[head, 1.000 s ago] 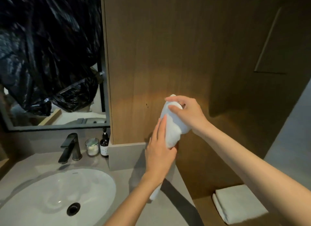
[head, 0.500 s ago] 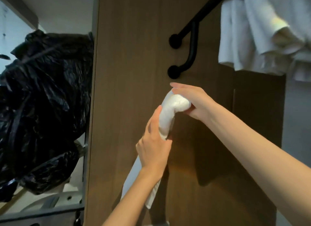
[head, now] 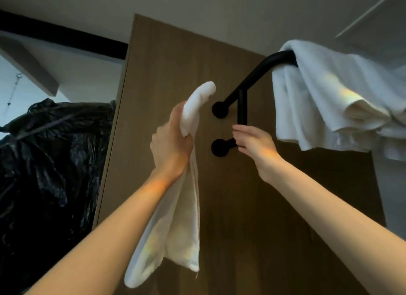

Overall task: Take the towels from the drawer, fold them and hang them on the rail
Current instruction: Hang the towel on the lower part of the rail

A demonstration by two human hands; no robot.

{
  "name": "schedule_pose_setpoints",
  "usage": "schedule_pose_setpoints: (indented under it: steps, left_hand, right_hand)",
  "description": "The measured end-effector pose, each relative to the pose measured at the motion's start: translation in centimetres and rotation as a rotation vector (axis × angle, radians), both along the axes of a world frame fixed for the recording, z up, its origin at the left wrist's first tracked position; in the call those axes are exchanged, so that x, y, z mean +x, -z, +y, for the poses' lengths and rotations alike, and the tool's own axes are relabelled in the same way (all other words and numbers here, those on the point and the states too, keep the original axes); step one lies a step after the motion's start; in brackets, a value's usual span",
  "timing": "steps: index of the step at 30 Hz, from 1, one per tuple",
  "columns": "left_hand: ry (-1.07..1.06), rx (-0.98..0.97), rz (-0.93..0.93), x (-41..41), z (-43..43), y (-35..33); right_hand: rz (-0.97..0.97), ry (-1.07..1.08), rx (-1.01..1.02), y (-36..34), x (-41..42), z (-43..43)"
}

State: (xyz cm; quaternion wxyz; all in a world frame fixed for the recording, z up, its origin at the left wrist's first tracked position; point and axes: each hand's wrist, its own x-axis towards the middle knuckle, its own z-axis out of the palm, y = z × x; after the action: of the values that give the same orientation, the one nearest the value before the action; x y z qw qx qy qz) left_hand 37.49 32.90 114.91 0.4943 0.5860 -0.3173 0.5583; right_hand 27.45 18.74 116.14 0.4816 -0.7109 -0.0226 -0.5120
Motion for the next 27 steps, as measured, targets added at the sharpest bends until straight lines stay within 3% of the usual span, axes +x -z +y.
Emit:
schedule_pose_setpoints:
  steps: [8,14,18,27]
  left_hand:
    - [0.022,0.174,-0.084,1.4,-2.0,-10.4]
    - [-0.107,0.311,-0.115,1.8,-5.9,-13.7]
    - [-0.054,0.335,-0.114,1.8,-8.1,-15.0]
    - [0.080,0.527,-0.089,2.9,-10.0,-18.2]
  right_hand:
    - [-0.184,0.111,0.055,-2.4,2.0,-3.2]
    - [-0.300,0.117,0.027,-4.5,3.4,-5.2]
    - [-0.346,0.167,0.010,-6.1,4.6,-6.7]
    - [-0.453,0.377,-0.260,-8.8,8.2,-9.9]
